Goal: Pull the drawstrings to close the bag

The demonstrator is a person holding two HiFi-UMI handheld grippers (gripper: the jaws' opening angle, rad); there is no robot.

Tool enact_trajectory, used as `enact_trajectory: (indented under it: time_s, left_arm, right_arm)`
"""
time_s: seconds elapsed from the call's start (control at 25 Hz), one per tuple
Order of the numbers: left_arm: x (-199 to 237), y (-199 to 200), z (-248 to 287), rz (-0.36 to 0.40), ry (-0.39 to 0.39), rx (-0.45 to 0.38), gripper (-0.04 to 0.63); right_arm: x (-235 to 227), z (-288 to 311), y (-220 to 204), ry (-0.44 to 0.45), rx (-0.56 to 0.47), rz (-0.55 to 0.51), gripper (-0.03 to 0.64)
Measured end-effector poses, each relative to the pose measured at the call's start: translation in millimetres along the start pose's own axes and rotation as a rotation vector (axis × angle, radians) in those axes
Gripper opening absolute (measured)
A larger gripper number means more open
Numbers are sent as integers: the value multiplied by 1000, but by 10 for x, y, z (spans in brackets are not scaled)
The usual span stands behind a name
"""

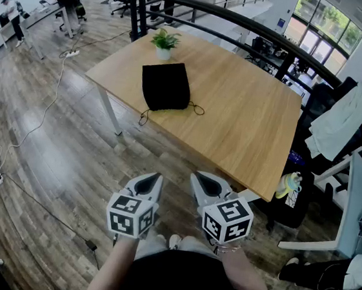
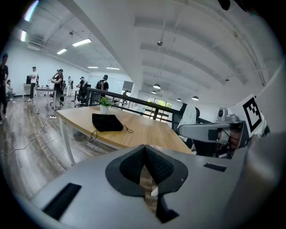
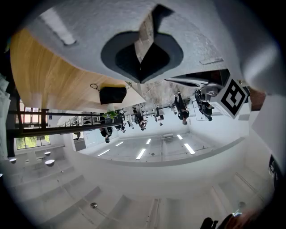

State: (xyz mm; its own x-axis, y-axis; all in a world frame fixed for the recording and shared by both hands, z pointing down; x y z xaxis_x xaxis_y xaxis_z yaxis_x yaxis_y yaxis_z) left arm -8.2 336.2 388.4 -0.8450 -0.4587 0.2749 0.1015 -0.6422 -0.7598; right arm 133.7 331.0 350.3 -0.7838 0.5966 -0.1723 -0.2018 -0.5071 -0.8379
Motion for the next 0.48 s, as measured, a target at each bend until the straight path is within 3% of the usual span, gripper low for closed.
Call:
enact_trajectory:
  time_s: [0.48]
  left_arm:
    - [-4, -95, -70, -20, 26, 1, 15]
  right_arm:
    - [47, 6, -109, 27, 7, 14, -2]
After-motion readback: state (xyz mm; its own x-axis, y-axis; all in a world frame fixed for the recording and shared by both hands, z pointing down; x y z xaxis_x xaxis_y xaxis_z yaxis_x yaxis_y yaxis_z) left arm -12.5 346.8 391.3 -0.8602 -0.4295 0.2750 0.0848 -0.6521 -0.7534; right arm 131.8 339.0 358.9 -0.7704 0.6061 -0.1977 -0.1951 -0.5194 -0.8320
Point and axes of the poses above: the fingertips, and each gripper's own axes: z forward along the fingers, x to its left, y out of its top, the point moved 5 cm from there along -z, backward along the fingers, and after that the axes turned 12 degrees about x, right-handed, at the moved point
